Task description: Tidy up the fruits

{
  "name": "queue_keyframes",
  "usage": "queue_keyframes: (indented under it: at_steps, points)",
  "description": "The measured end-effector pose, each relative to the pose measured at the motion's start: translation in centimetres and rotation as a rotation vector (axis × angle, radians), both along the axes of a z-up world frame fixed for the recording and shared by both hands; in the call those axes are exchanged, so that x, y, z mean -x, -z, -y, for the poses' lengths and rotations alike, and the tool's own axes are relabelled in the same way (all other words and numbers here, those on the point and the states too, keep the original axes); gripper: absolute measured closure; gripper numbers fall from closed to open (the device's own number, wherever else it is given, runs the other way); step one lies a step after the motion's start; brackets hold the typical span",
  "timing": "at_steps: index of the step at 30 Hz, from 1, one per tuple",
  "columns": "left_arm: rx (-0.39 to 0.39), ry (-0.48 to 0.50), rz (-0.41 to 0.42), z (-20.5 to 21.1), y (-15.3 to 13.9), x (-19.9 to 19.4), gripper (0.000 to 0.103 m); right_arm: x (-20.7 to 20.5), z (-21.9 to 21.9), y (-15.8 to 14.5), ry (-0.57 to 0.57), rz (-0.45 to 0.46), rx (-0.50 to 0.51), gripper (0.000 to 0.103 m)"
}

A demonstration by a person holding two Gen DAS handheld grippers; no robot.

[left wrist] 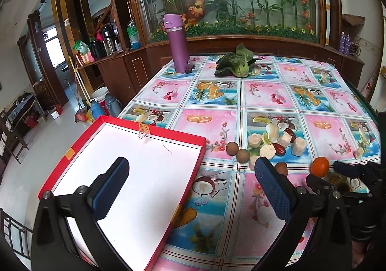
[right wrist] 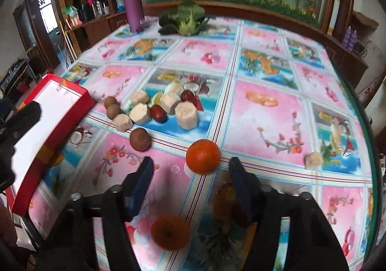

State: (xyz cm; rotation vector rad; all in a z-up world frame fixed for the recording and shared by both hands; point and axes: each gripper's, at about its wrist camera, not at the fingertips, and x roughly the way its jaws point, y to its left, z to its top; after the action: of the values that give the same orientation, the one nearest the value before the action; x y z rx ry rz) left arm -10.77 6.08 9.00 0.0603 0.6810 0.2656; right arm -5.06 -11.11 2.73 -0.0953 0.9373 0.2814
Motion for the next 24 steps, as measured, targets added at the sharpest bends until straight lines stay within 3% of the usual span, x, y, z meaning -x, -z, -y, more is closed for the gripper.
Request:
queue_keyframes:
  at_steps: [2,4,5,15,20,24]
  points:
    - [0.0,0.002,-0.004,-0.1,0.2,-0.2,0.0,-0.4,0.1,0.7,0.02,-0.02,0.016,0.056]
    - [0.003,0.01,-0.011,0.0,0.4,-0.4,0.0,-0.6,0.2,1.1,0.024,-0.028,0.018,0.074]
    - [0.002,0.014,-0.015,0.1,0.6,-0.4,0.0,-0.8,0.4,1.4,0.023,-0.044,0.015,0.075]
    - [-0.012,0.058,-0.033,1.8,0.8,-0.4,0.0,0.0,2.2,0.6,0.013,0.0,-0.055,0.076]
    - [-0.013,0.099,-0.033,2.8,0.7,-0.1,0.0,2.0,4.9,-1.6,0.034,0.106,-0.07,0.076]
    - [0.026,0.193,-0.074,4.5,1.3,0.2,0.0,4.4,8.7,-2.7,0.083,0.156,-0.073,0.076]
